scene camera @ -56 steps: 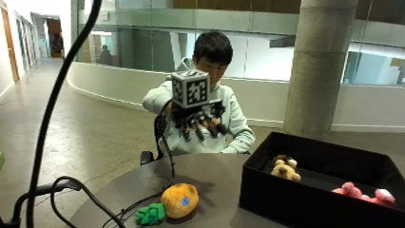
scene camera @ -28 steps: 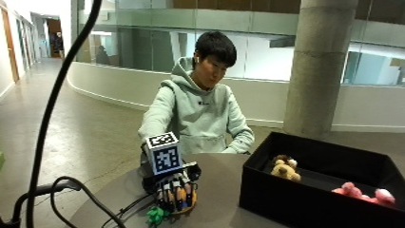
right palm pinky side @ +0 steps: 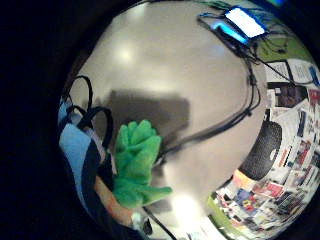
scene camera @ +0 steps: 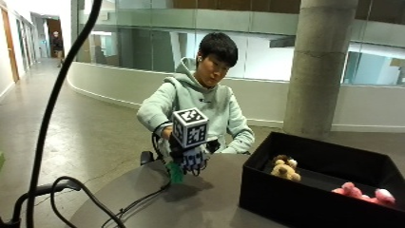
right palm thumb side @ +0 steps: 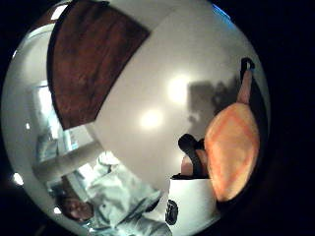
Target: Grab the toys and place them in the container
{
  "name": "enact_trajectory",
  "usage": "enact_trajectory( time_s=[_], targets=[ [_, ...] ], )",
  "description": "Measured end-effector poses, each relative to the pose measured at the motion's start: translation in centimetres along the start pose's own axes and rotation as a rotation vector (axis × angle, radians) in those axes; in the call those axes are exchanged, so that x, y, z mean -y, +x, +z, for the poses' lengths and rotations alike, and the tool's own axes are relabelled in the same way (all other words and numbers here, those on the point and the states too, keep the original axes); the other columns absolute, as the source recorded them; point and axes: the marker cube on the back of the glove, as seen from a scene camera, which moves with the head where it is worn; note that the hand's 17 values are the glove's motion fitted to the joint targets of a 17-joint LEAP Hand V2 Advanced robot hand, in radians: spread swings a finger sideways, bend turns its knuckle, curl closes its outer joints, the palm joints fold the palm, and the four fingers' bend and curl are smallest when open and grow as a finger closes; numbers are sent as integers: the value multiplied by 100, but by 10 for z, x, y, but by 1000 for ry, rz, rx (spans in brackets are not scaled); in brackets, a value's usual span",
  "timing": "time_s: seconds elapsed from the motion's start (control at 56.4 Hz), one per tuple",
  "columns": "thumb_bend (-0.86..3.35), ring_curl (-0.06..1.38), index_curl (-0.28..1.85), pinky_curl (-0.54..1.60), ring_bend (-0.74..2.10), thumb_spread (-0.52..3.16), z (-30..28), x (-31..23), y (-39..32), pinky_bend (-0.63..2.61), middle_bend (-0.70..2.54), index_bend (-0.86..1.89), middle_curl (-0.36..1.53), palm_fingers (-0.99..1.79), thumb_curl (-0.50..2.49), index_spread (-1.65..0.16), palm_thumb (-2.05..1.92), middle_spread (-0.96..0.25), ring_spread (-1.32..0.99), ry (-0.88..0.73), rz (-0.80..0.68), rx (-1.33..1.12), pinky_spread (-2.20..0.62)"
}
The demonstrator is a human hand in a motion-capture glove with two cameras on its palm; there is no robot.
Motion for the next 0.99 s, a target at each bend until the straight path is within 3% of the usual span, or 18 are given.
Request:
enact_trajectory(
  time_s=[0.16, 0.443, 0.727, 0.815, 0.851, 0.886, 0.904, 0.993],
  targets=[
    [6, 67, 77, 58, 131, 56, -78, -12, -43, 104, 112, 73, 75, 111, 82, -30, 56, -20, -33, 103, -130, -67, -38],
    [3, 70, 88, 64, 136, 36, -204, -16, -154, 109, 118, 79, 82, 106, 91, -29, 57, -18, -33, 369, -194, -54, -38],
    [1, 71, 96, 66, 137, 28, -224, 26, -250, 108, 115, 76, 84, 92, 98, -28, 58, -17, -31, 483, -296, 35, -37],
    [0, 72, 98, 67, 137, 37, -209, 42, -272, 108, 103, 59, 83, 48, 99, -28, 58, -17, -29, 436, -298, 72, -35],
    [-2, 71, 96, 67, 131, 53, -200, 50, -282, 105, 92, 45, 79, 10, 99, -27, 51, -16, -28, 422, -323, 82, -32],
    [-6, 64, 91, 66, 98, 71, -191, 57, -292, 102, 66, 47, 70, -48, 93, -28, 42, -13, -24, 408, -355, 99, -24],
    [-9, 61, 87, 62, 85, 76, -188, 59, -296, 97, 58, 44, 67, -61, 89, -29, 35, -11, -22, 400, -367, 110, -21],
    [-9, 43, 72, 51, 42, 94, -172, 62, -312, 82, 30, 25, 54, -59, 75, -31, 16, -7, -15, 351, -401, 144, -13]
  ],
)
